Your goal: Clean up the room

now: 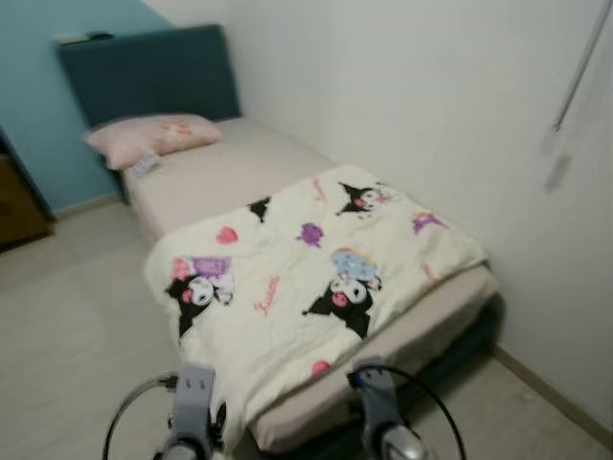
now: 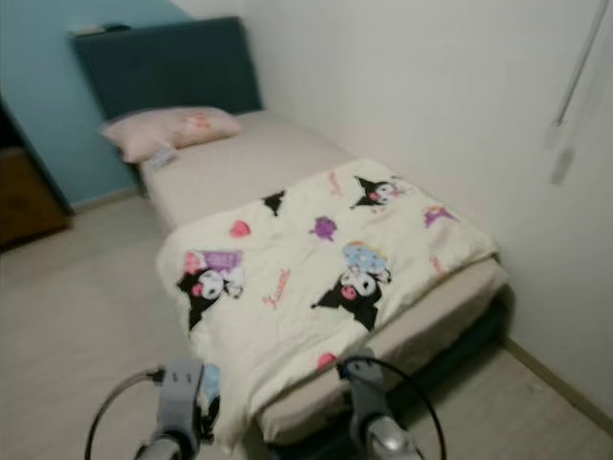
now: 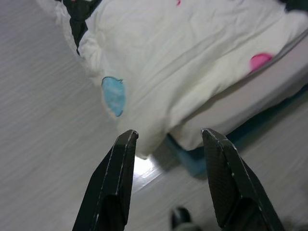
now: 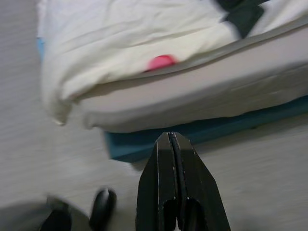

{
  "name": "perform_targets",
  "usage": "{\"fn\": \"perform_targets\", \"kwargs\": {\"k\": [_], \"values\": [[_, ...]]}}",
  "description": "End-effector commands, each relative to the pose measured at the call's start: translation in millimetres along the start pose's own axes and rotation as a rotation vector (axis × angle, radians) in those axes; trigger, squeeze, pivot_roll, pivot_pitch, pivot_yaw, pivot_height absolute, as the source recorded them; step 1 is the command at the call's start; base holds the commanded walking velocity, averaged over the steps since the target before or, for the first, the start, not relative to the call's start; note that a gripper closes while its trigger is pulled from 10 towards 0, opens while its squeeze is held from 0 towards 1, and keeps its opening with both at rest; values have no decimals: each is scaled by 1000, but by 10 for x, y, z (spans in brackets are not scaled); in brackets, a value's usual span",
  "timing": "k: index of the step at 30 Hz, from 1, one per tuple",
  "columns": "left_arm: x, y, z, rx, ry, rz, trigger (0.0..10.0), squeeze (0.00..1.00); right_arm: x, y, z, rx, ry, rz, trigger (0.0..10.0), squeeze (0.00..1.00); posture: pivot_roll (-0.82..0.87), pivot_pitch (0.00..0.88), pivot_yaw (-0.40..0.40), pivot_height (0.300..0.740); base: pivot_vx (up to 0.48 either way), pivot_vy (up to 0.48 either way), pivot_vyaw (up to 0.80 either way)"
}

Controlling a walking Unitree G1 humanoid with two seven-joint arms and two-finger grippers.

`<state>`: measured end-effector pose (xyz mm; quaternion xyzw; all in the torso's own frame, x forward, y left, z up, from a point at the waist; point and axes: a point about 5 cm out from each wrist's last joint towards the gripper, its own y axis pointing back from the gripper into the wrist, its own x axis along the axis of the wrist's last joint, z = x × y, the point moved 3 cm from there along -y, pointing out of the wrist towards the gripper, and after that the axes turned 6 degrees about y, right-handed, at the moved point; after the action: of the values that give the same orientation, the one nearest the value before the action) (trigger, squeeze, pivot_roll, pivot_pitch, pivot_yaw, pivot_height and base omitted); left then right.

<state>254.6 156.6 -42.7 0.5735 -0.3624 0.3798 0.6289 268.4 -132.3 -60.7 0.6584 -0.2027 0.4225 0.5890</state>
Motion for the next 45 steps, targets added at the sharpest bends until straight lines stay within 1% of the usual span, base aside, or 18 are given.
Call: {"fn": "perform_targets", "kwargs": {"k": [1,5,14,22,24,27,35,45], "values": [[-17,6,-51,24,22,-9,10000,0,44,-23,-109,34,-10,15,10000,0,-14,0,-3,732,0,0,0],[-46,2,-107,56,39,-38,10000,0,66,-28,-164,64,-5,28,10000,0,-12,0,-1,732,0,352,0],[-24,5,-159,70,29,-23,10000,0,81,-33,-207,82,2,35,10000,0,-12,0,1,732,0,480,0],[10,4,-179,79,30,-1,10000,0,99,-38,-220,88,0,41,10000,0,-11,0,2,732,0,0,0],[22,1,-171,81,34,6,10000,0,118,-40,-219,91,18,50,10000,0,-11,0,2,732,0,0,0],[26,0,-167,82,37,7,10000,0,122,-40,-218,92,21,52,10000,0,-11,0,2,732,0,0,0],[50,-14,-147,84,40,16,10000,0,148,-42,-231,106,45,64,10000,0,-13,0,2,732,0,0,800],[72,-37,-158,98,40,27,10000,0,197,-45,-238,117,62,89,10000,0,-17,0,2,732,0,0,800]]}}
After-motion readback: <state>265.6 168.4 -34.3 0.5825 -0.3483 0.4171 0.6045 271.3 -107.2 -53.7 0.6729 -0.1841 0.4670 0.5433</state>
